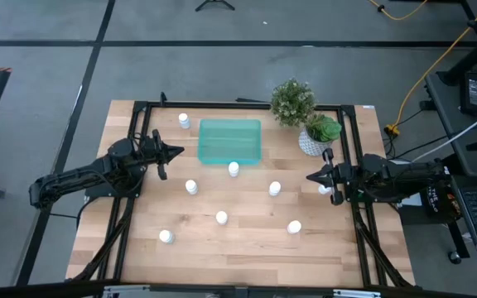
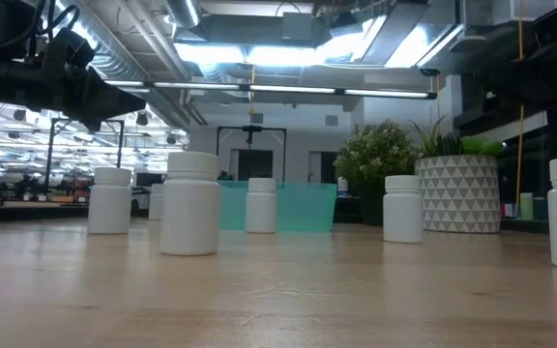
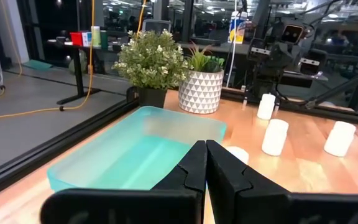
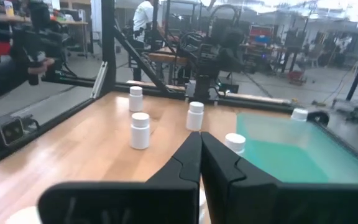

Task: Pick and place pill bottles into a basket
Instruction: Put the white pill bottle into the green bin

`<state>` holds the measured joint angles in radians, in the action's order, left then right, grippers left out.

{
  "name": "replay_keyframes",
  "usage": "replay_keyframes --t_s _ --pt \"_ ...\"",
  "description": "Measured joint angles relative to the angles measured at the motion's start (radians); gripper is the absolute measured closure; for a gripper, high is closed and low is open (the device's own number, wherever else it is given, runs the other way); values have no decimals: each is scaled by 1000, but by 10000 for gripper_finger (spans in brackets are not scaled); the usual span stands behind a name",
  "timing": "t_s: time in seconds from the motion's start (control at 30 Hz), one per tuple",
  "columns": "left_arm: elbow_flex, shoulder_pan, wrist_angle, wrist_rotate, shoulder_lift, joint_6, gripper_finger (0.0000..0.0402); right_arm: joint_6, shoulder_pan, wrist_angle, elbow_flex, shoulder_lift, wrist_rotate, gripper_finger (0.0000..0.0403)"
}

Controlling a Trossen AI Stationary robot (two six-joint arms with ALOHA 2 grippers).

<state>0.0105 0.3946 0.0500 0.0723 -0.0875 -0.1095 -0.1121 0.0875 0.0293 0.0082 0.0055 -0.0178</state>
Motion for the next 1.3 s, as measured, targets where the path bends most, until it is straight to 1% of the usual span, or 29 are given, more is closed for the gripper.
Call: replay_keyframes --t_s 0.13,0.27,0.5,0.7,0.83,0.9,1.0,1.17,1.3 --pt "0 0 -1 -1 0 0 398 -25 0 33 0 0 1 393" --pt "0 0 -1 -1 0 0 398 27 0 41 0 0 2 393" --pt "0 0 -2 -1 0 13 398 26 0 11 0 0 105 393" --pt "0 0 -2 9 0 44 397 28 -2 12 0 3 122 393" --pt "0 0 -1 3 0 104 391 30 -2 19 0 3 156 393" --pt "0 0 -1 -3 0 129 378 26 -2 19 0 3 157 393" --pt "0 0 -1 -2 0 131 345 2 -2 19 0 3 159 393" --pt "0 0 -1 -2 0 123 265 -45 -2 31 0 4 159 393" --pt "0 0 -1 -1 0 130 199 -48 -2 49 0 4 160 393"
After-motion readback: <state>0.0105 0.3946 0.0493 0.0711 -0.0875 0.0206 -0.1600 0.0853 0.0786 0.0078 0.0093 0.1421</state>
